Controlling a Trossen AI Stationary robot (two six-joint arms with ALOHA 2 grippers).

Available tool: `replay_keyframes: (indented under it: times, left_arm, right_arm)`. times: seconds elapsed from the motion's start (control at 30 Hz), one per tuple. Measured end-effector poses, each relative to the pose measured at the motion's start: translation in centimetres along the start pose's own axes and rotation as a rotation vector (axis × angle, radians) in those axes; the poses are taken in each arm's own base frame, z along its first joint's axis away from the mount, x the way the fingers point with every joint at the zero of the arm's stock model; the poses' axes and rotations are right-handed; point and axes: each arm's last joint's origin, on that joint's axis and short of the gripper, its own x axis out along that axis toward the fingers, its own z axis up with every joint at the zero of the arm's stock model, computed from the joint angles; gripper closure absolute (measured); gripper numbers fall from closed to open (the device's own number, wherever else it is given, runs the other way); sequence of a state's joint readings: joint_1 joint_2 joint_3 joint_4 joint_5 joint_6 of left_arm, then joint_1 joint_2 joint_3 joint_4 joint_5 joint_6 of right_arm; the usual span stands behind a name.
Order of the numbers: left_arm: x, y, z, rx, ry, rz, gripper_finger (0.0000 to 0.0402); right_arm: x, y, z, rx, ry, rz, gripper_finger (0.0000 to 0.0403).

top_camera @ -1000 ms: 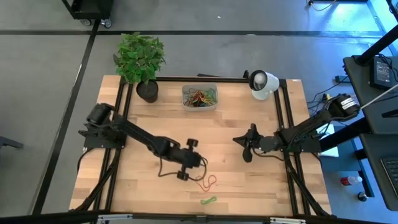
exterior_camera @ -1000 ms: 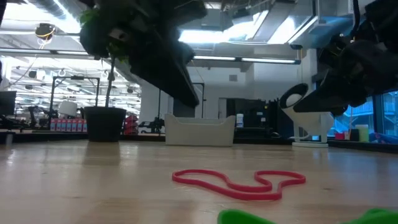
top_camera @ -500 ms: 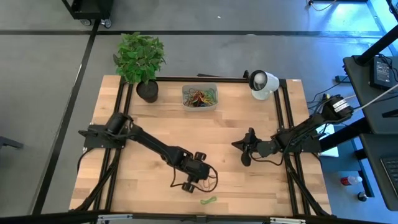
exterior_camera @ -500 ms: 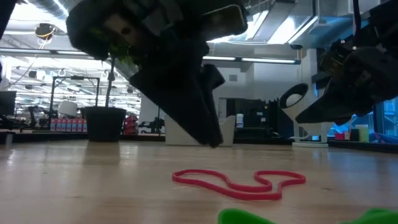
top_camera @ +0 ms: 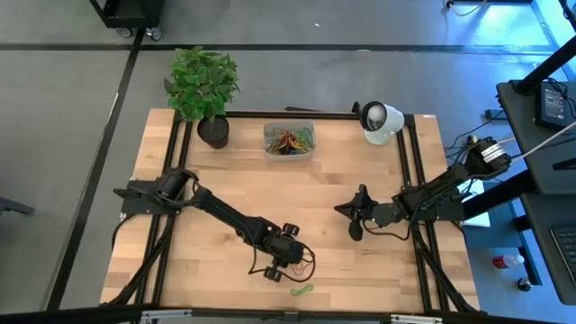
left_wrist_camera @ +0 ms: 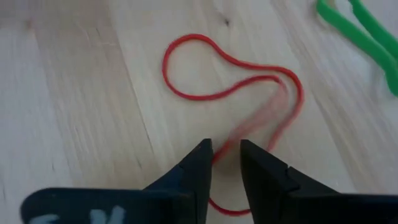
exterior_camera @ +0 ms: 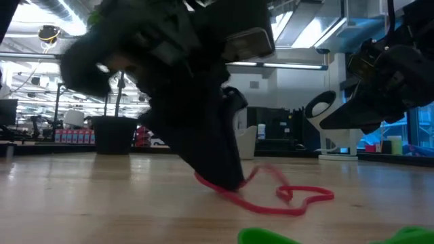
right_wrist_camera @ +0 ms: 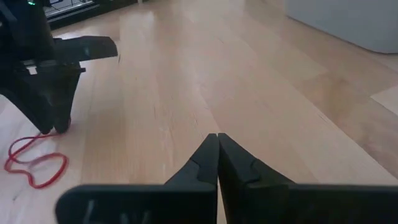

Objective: Pick and place rubber bands into bin
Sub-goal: Put the red rubber band into the gray bin

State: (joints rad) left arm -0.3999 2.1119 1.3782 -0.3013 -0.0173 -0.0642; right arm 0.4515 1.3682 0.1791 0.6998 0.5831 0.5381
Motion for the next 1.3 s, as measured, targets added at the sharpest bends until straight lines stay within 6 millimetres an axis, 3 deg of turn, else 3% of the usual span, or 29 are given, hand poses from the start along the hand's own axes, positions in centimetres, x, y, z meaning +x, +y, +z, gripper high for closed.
replay_keyframes:
  times: [0.27, 0.67, 0.97, 1.1, 1.3]
  left_arm:
    - [1.2, 0.3, -0.4, -0.004, 0.016, -0.020, 0.0394]
    - [-2.4, 0.4, 0.0, 0.069, 0.035, 0.100, 0.0400]
    - [-3.7, 0.4, 0.0, 0.071, 0.060, 0.177, 0.0400]
    - [-5.7, 1.2, 0.1, -0.036, 0.064, 0.281, 0.0400]
    - [-10.5, 3.6, 0.6, -0.117, 0.022, 0.422, 0.0400]
  right_arm:
    - [0.0, 0.1, 0.1, -0.019, -0.011, 0.007, 0.0399]
    - [0.0, 0.1, 0.1, -0.034, -0.010, 0.009, 0.0399]
    - [-0.1, 0.3, 0.0, -0.035, -0.007, 0.017, 0.0399]
    - [-0.1, 0.2, 0.0, -0.022, -0.007, 0.017, 0.0399]
    - [-0.1, 0.2, 0.0, -0.021, -0.007, 0.017, 0.0399]
